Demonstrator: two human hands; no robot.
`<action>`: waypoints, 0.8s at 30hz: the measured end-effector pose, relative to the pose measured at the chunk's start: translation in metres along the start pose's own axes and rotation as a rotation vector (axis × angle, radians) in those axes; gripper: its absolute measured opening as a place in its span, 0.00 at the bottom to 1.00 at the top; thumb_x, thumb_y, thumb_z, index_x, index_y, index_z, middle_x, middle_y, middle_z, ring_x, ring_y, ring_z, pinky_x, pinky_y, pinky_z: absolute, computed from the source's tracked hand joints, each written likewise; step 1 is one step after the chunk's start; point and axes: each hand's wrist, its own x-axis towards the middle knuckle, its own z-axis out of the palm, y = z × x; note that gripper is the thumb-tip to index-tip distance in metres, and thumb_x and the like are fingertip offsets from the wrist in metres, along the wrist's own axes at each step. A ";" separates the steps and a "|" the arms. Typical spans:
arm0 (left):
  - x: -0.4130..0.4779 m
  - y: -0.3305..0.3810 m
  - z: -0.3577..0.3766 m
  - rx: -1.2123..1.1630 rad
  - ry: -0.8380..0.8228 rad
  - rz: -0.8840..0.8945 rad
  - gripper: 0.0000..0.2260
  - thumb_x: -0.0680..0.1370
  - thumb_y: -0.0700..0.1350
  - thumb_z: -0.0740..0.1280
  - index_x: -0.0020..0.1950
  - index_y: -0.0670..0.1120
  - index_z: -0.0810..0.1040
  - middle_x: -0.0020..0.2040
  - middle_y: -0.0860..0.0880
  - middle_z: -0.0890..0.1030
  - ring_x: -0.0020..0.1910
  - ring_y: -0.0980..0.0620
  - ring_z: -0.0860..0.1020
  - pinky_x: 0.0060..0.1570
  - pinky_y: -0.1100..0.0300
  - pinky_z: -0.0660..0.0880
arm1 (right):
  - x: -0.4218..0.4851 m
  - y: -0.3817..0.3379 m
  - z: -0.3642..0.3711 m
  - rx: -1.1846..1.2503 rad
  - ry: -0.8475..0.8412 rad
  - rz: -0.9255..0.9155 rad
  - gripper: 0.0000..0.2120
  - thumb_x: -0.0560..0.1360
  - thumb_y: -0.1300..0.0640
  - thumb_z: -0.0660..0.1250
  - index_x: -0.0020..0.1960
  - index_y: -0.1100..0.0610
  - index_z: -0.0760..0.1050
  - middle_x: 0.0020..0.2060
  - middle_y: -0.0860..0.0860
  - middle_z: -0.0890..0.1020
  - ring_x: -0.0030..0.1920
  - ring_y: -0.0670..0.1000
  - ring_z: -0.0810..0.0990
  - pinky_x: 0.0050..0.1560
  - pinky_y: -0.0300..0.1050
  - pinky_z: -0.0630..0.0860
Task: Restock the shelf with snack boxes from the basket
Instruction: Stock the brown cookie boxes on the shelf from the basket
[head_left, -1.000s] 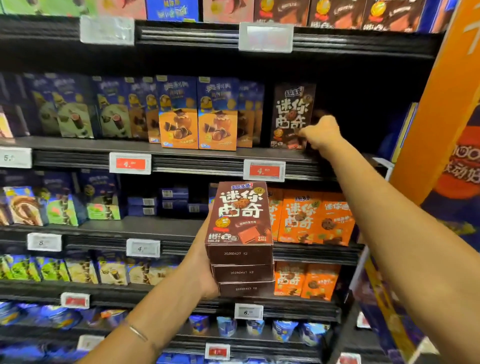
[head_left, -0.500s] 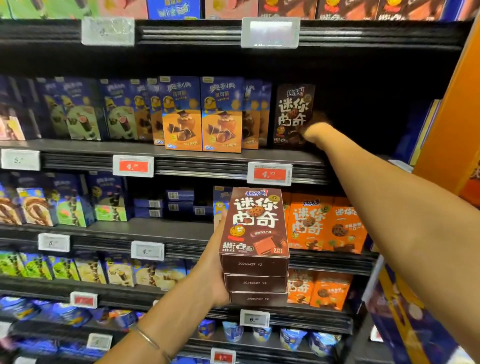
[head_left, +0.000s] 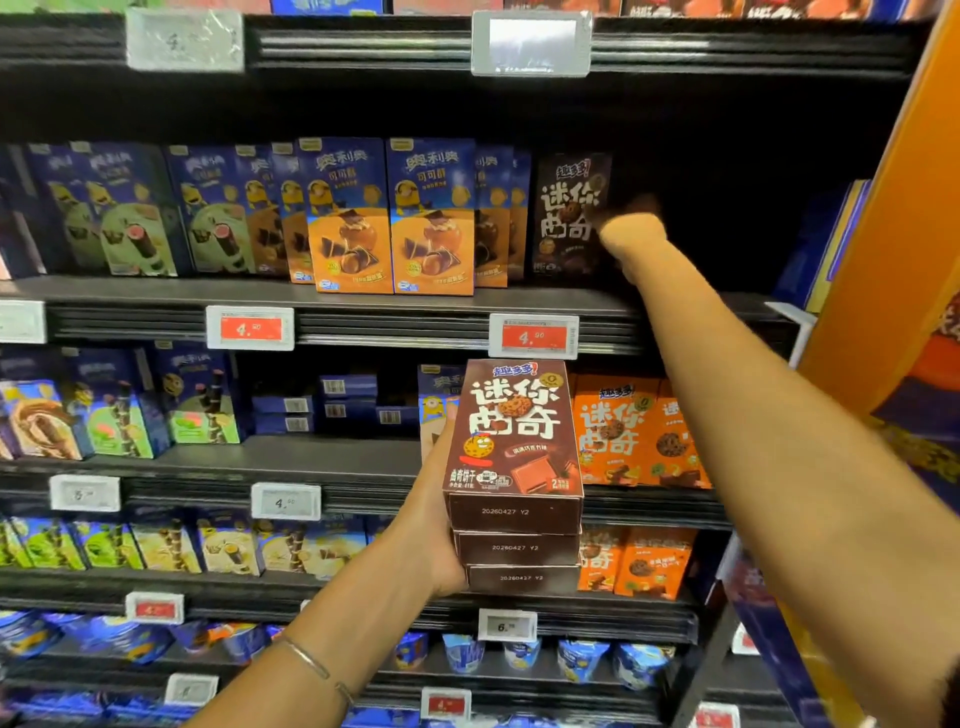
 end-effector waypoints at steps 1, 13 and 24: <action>0.004 0.000 -0.003 -0.016 -0.012 -0.014 0.29 0.75 0.70 0.70 0.39 0.43 0.90 0.43 0.42 0.89 0.38 0.39 0.88 0.38 0.44 0.85 | -0.014 -0.004 -0.007 0.055 0.046 -0.026 0.18 0.78 0.53 0.69 0.64 0.59 0.72 0.64 0.59 0.79 0.59 0.55 0.79 0.56 0.46 0.78; 0.021 -0.018 -0.003 -0.037 -0.045 0.052 0.34 0.78 0.73 0.65 0.63 0.44 0.87 0.63 0.38 0.85 0.57 0.37 0.87 0.53 0.42 0.84 | -0.223 0.081 -0.033 0.219 -0.360 0.203 0.18 0.74 0.44 0.74 0.59 0.51 0.76 0.50 0.48 0.83 0.41 0.35 0.84 0.39 0.36 0.77; 0.021 -0.026 -0.022 0.065 -0.068 0.089 0.37 0.69 0.80 0.66 0.60 0.51 0.88 0.64 0.40 0.85 0.62 0.38 0.85 0.57 0.41 0.83 | -0.228 0.106 -0.037 0.256 -0.478 0.353 0.22 0.74 0.47 0.75 0.61 0.59 0.76 0.46 0.54 0.88 0.44 0.54 0.88 0.50 0.52 0.83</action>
